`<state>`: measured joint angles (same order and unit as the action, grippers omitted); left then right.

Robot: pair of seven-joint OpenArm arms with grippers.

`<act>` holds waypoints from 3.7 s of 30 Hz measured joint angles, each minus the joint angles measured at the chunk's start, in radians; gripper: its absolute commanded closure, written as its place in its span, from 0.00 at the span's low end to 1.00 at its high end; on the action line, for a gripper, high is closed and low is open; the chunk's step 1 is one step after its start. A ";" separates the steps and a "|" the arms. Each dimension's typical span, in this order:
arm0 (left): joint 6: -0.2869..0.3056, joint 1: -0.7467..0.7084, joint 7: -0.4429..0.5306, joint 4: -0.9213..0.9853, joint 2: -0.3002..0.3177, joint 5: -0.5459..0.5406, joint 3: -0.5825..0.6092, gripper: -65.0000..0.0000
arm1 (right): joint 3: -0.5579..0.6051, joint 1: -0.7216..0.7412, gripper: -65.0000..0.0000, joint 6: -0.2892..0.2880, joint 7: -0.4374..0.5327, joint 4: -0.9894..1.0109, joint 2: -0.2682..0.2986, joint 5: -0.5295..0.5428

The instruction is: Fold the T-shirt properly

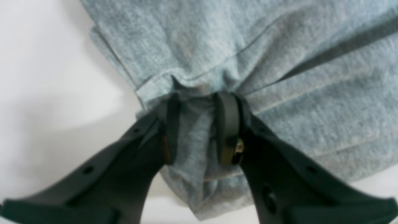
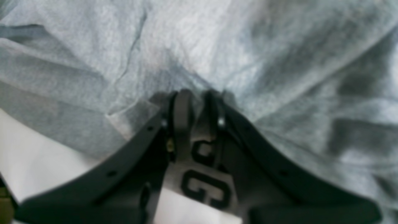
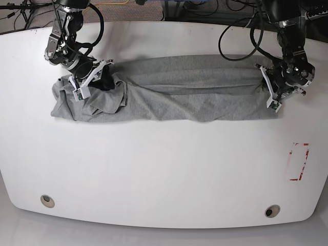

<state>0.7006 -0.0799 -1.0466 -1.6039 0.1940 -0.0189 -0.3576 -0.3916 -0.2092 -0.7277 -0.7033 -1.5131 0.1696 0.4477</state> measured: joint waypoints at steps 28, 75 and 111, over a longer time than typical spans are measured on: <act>-0.003 0.185 -0.275 0.014 -0.010 -0.343 -0.263 0.38 | -0.003 0.001 0.84 0.029 -0.094 -0.105 -0.026 -0.066; -0.004 0.065 -0.233 -0.028 0.097 -0.648 -0.113 0.94 | -0.005 0.000 0.84 0.029 -0.094 -0.105 -0.026 -0.066; -0.003 0.148 -0.286 -0.195 -0.346 -0.339 0.364 0.94 | -0.006 0.000 0.84 0.029 -0.094 -0.105 -0.025 -0.066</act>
<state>0.6971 0.0681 -1.3327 -1.7992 -0.1520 -0.3580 0.0067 -0.3973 -0.2096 -0.6991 -0.7975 -1.6184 0.1444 0.3813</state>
